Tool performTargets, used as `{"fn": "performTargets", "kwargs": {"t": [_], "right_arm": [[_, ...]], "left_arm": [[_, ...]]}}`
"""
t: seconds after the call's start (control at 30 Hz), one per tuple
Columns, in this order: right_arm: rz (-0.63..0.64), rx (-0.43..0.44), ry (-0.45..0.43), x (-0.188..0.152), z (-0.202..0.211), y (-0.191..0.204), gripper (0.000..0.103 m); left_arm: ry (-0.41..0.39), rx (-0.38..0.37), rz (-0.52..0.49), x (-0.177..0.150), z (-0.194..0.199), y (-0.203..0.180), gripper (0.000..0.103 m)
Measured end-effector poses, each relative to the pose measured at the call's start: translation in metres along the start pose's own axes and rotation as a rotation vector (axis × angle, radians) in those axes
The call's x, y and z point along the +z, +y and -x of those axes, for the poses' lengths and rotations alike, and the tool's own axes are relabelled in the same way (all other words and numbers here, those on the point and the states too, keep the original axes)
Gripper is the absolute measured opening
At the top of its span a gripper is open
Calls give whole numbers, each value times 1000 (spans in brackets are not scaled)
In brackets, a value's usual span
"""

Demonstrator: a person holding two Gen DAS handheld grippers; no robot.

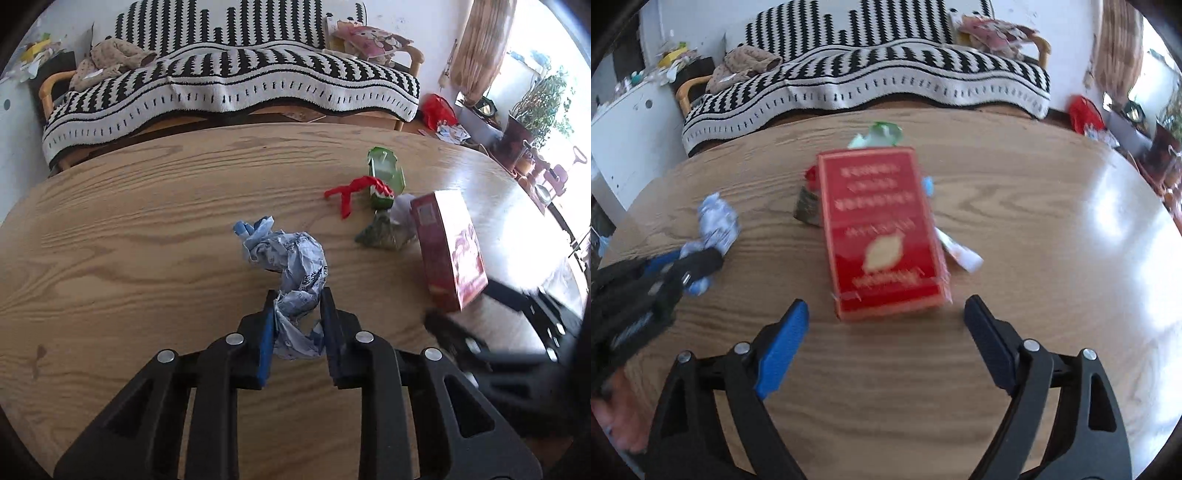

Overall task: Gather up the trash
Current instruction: 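Grasp the crumpled foil wrapper with the left tool while the right tool grasps the red cigarette pack, then carry the foil wrapper and red cigarette pack over the black bin and open both tools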

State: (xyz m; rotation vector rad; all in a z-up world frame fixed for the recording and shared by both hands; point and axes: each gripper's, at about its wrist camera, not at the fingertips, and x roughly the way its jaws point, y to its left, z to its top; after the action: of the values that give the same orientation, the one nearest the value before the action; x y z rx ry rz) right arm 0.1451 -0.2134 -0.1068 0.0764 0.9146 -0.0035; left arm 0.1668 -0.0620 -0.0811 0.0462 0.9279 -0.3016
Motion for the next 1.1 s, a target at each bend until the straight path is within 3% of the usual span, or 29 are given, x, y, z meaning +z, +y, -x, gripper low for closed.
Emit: {"fn": "performTargets", "kwargs": {"t": [0.1, 0.13, 0.27, 0.53, 0.77, 0.87, 1.1], "right_arm": [[2, 7, -11, 7, -4, 3, 73], [-5, 6, -21, 8, -3, 2, 56], [-58, 51, -21, 8, 3, -6, 55], [-75, 39, -80, 0, 55, -36, 55], [-156, -30, -102, -31, 110, -102, 55], [-226, -72, -110, -55, 140, -148, 55], [-368, -206, -125, -122, 207, -248, 55]], "left_arm": [[-8, 15, -20, -5, 7, 2, 23], [-12, 20, -25, -6, 9, 3, 23], [-17, 15, -21, -7, 14, 5, 23], [-50, -22, -33, 0, 28, -20, 23], [-83, -106, -89, 2, 46, -83, 23], [-96, -160, -119, 0, 54, -120, 23], [-105, -297, -239, -21, 68, -233, 23]]}}
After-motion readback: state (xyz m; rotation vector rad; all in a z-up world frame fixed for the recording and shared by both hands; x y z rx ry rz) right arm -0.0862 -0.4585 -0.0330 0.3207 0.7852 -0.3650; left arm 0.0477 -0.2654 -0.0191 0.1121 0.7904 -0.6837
